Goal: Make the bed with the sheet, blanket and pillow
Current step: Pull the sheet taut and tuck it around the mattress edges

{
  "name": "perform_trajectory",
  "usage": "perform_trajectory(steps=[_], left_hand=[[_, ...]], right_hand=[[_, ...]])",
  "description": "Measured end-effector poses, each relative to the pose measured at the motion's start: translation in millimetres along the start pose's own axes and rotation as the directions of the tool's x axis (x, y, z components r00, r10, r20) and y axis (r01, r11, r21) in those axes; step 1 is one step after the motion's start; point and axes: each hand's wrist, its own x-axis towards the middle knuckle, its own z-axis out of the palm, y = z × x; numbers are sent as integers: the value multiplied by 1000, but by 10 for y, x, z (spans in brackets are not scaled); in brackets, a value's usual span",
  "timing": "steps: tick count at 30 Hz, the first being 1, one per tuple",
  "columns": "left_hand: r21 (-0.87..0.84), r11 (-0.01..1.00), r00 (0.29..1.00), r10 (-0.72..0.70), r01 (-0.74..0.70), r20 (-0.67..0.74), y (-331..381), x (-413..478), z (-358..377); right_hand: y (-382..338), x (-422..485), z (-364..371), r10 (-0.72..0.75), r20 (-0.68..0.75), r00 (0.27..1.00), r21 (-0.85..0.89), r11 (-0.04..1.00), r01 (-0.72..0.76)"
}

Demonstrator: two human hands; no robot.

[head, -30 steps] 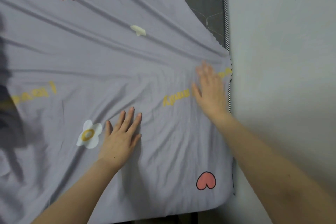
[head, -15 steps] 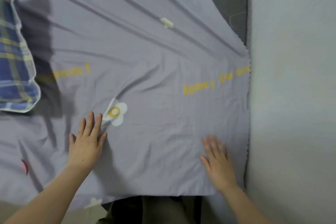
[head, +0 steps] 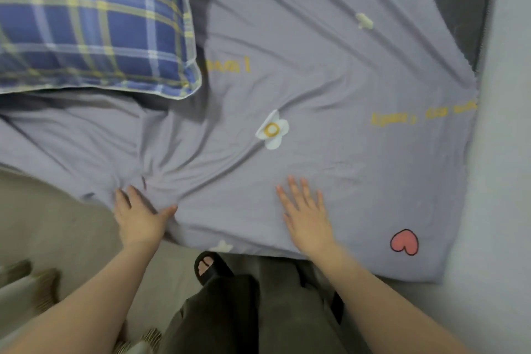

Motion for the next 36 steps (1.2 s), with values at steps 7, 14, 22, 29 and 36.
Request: perform_trajectory(steps=[7,14,22,29,36], left_hand=[[-534,799,945,-328,277,-1,-166,412,-207],[-502,838,970,-242,212,6,-798,540,-455],[-240,919,949,-315,314,36,-1657,513,-559],[-458,889,993,-80,30,-92,-1407,1061,-1113],[-239,966,994,89,-102,-65,-1043,1906,-1607]], right_hand=[[-1189,474,-161,-681,308,665,62,712,700],[-1813,786,-94,-79,240,968,53,996,69],[-2313,775,-49,166,20,986,-102,981,-164],[-2900,1427,-364,76,-194,978,227,973,-31],[-3452,1988,-291,97,-72,993,243,967,-77]])
